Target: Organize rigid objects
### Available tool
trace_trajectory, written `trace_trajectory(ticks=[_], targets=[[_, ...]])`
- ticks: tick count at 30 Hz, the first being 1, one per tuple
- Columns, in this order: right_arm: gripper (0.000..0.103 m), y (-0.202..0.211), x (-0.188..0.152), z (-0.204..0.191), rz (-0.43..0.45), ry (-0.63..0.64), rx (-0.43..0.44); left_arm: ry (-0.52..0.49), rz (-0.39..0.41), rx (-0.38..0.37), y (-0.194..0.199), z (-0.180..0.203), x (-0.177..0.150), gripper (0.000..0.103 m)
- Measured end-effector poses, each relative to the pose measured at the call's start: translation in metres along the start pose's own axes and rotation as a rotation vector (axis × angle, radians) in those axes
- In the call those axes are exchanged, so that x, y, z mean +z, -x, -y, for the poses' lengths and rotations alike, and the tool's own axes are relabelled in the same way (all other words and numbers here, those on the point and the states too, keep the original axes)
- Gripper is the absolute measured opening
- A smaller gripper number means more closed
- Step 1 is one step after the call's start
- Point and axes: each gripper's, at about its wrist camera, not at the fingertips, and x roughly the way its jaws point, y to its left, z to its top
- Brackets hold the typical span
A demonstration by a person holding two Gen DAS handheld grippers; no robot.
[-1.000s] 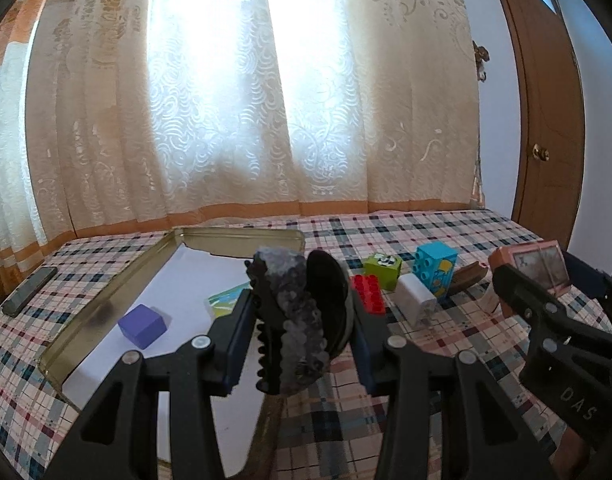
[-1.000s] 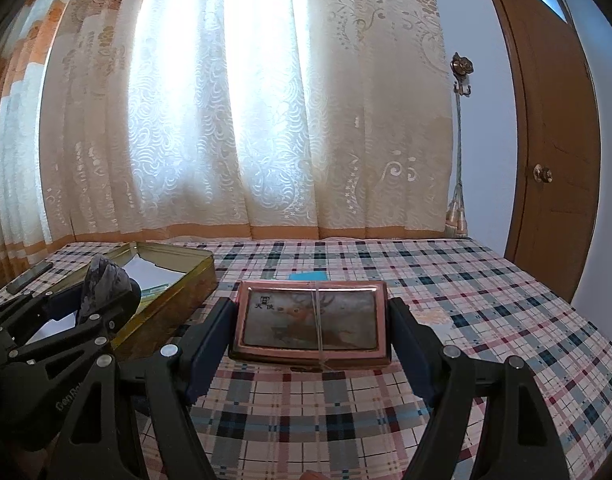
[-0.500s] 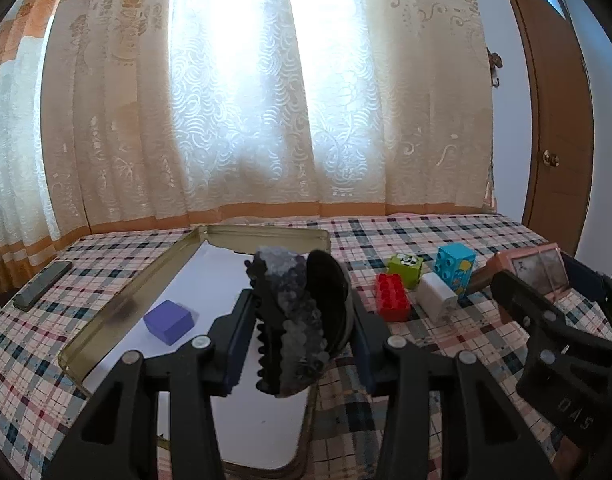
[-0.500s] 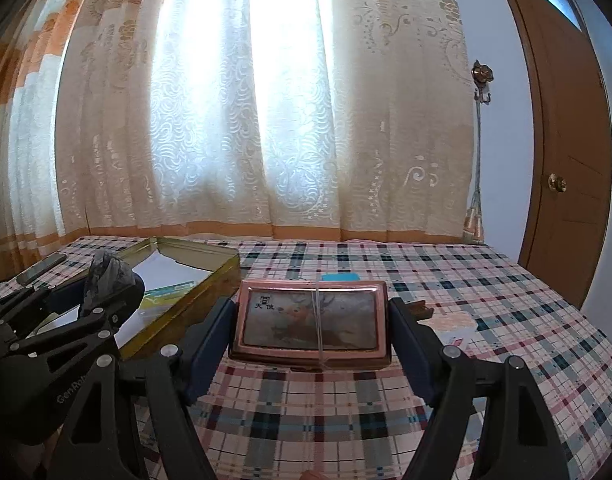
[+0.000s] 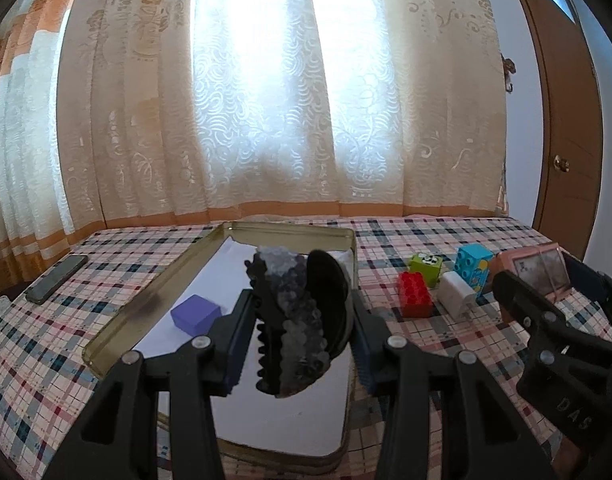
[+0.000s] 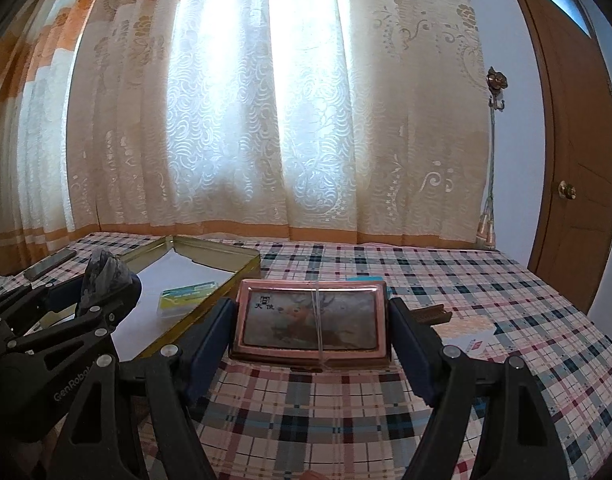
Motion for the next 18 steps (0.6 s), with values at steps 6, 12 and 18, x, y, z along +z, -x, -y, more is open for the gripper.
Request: trace_trajectory(ticks=[6,12,18], targets=[[0.078,0.0,0.001,-0.011,0.005,0.017,0.015,0.013,0.0,0.012,0.002,-0.009,-0.001,0.044],[0.078,-0.001,0.001,-0.019,0.005,0.033,0.024,0.013,-0.011,0.018,0.0,-0.017,-0.002,0.044],[0.078,-0.003,0.002,-0.027,-0.002,0.054,0.032,0.024,-0.022,0.031,-0.001,-0.028,-0.002,0.044]])
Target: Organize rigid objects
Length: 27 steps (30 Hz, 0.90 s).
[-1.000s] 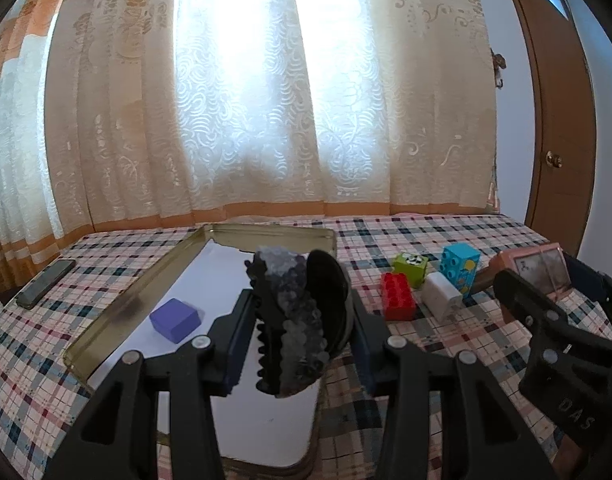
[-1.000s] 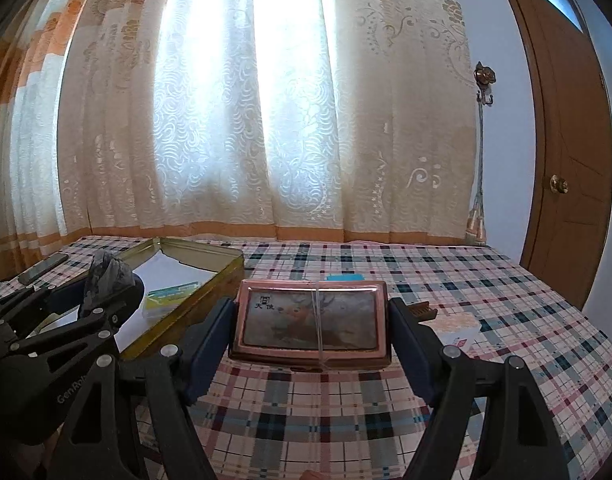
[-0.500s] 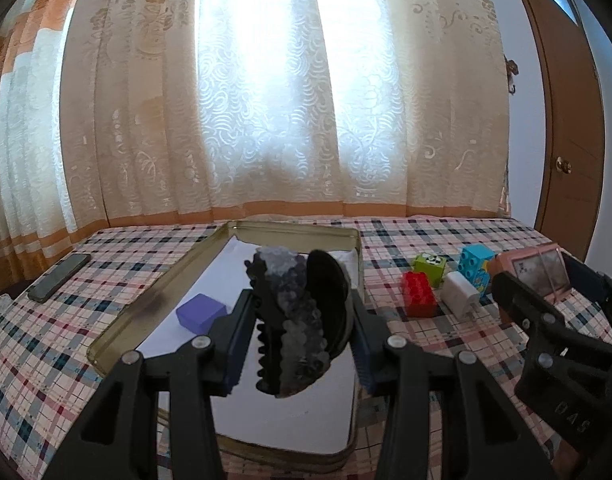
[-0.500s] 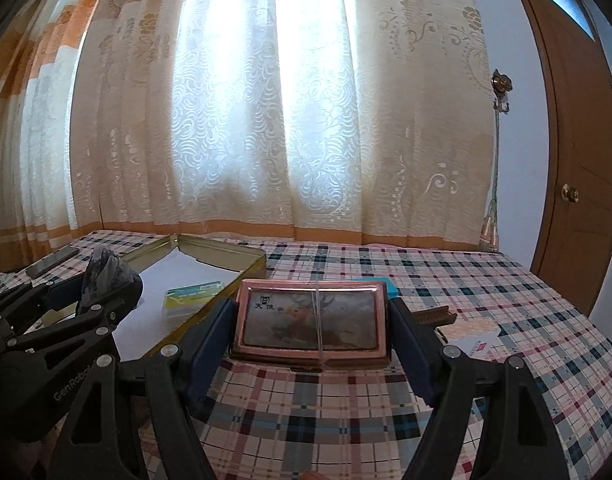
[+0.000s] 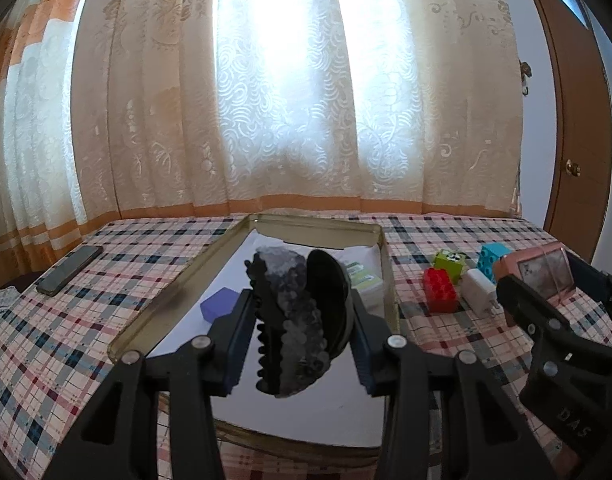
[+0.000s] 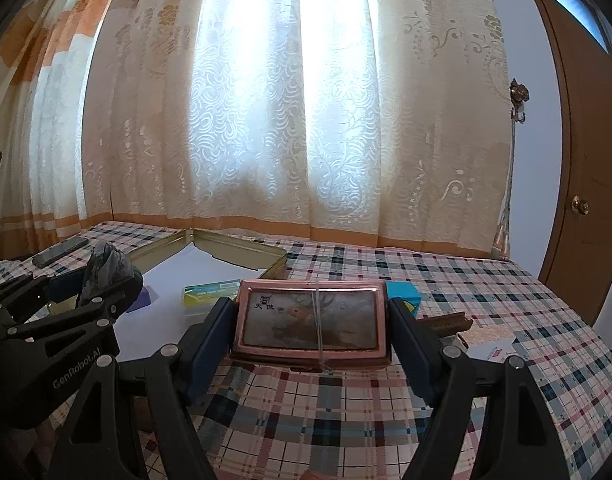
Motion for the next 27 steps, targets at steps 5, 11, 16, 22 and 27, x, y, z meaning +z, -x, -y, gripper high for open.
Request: trace_trajectory(ticks=[5,11,16,22,27], targets=[[0.078,-0.003,0.001,-0.008,-0.007,0.02,0.016,0.006,-0.013,0.011,-0.002,-0.007,0.0,0.044],[0.078,-0.005,0.002,-0.015,-0.011,0.041,0.03,0.01,-0.023,0.021,-0.003,-0.014,-0.001,0.044],[0.078,-0.007,0.004,-0.023,-0.015,0.055,0.042,0.016,-0.036,0.041,-0.005,-0.023,-0.002,0.044],[0.078,-0.013,0.005,-0.031,-0.021,0.07,0.061,0.027,-0.057,0.06,-0.009,-0.035,-0.002,0.044],[0.078,-0.015,0.006,-0.04,-0.022,0.091,0.071,0.035,-0.071,0.069,-0.011,-0.045,-0.002,0.044]])
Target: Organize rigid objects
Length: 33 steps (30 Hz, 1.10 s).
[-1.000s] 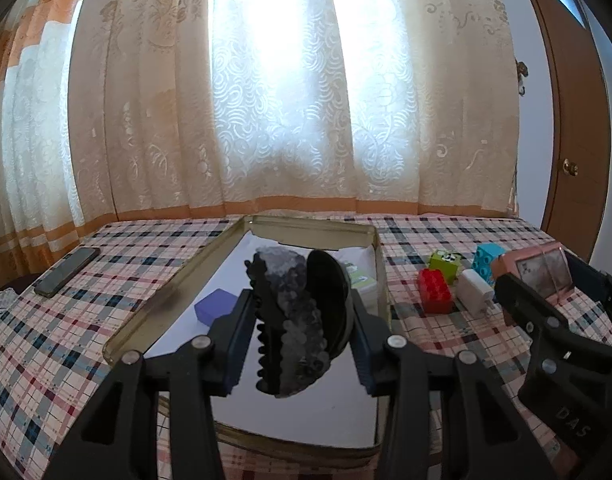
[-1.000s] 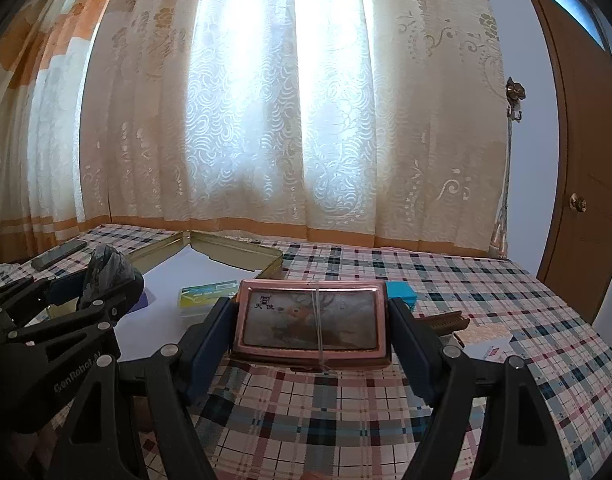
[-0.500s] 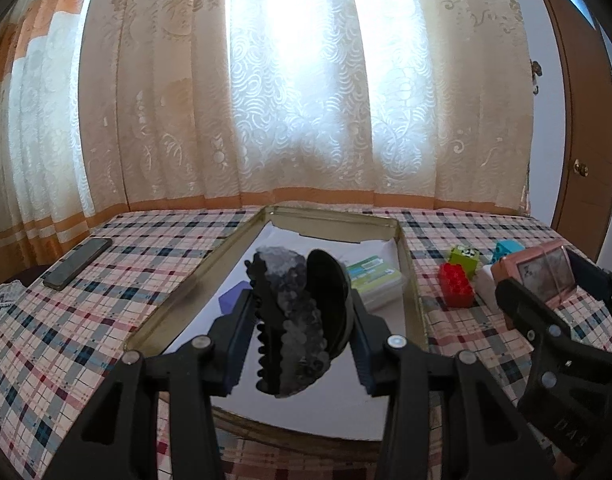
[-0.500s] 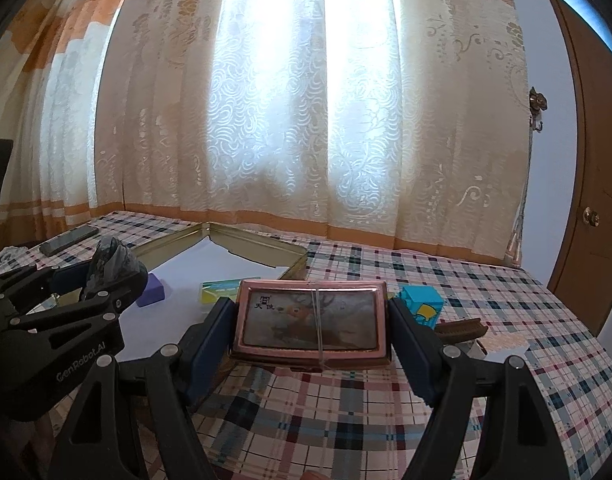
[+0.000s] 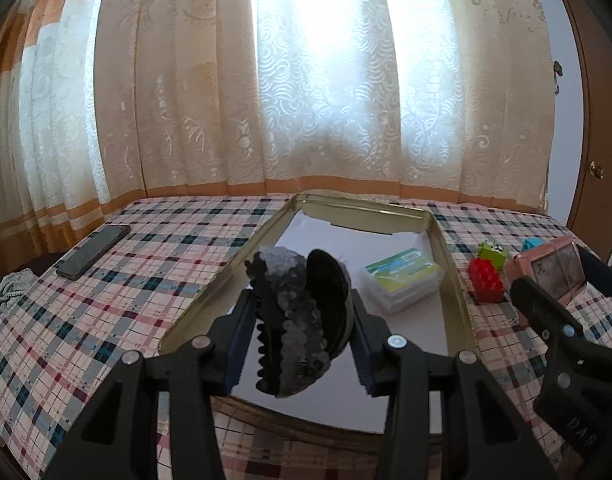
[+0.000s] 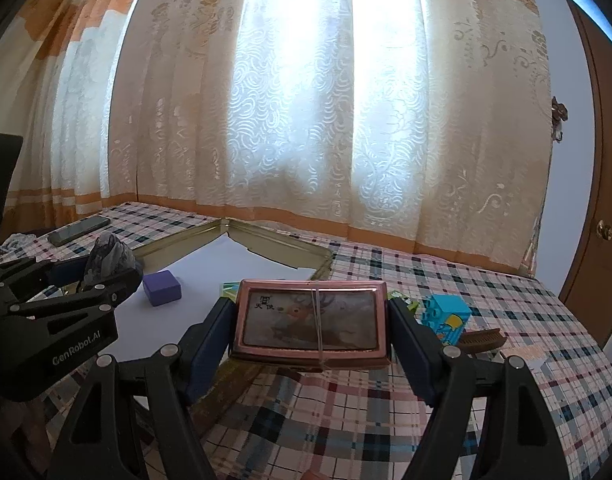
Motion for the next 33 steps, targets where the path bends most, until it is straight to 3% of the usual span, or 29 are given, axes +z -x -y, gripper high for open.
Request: trace_trajectory(ticks=[18,33], targets=[[0.078,-0.018,0.016,-0.013,-0.017,0.025,0.054,-0.045,-0.05,0.024,-0.02,-0.014,0.012,0.044],[0.078,-0.073,0.041,-0.021,-0.153,0.007,0.176,-0.114,-0.125,0.015,-0.055,-0.012,0.033,0.044]])
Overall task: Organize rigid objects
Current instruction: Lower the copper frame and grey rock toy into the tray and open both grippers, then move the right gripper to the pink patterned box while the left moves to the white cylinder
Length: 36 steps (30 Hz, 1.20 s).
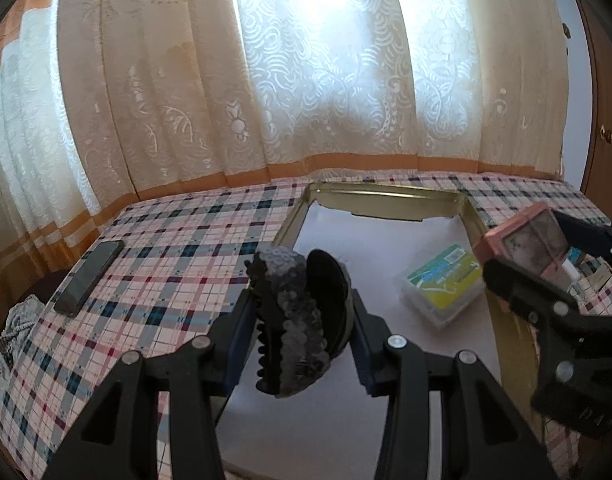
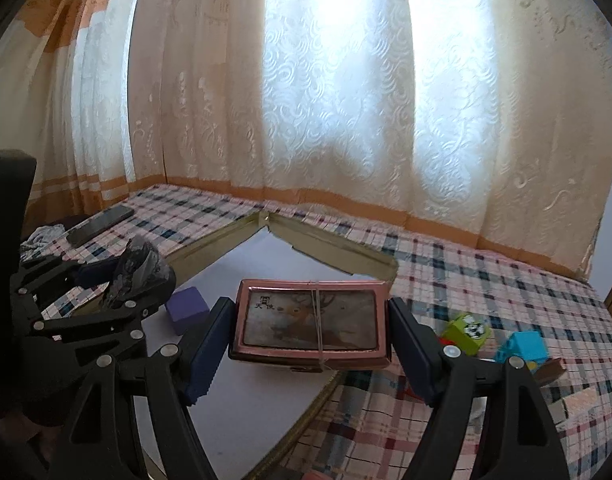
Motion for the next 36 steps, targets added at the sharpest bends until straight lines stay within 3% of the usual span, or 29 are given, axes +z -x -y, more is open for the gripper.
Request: trace_trajectory(ticks=[9,12,14,16,18,25,36], targets=[[0.079,-0.021,-0.001,-0.002,-0.079,0.005,0.059,-0.033,-0.034,0.035,-0.011,0.003,0.002,0.049],[0.08,-0.023,-0.002,0.0,-0.085,-0.012,0.074,-0.031,-0.026,0.054,-0.008,0.002,0.002,0.057],[0.082,-0.021,-0.002,0.001,-0.081,-0.016,0.078,-0.031,-0.016,0.077,-0.004,0.002,0.003,0.065],[0.085,-0.017,-0.002,0.004,-0.07,-0.022,0.07,-0.027,-0.003,0.109,0.001,0.002,0.003,0.08],[0.086,-0.011,-0.002,0.008,-0.059,-0.026,0.062,-0.022,0.007,0.12,0.006,0.003,0.002,0.086],[0.088,0.017,-0.008,0.03,-0.015,-0.049,0.033,-0.024,0.025,0.082,0.019,0.026,-0.002,0.098],[0.09,0.066,-0.032,0.109,0.037,-0.126,-0.089,-0.133,0.055,0.005,0.033,0.106,0.007,0.103]])
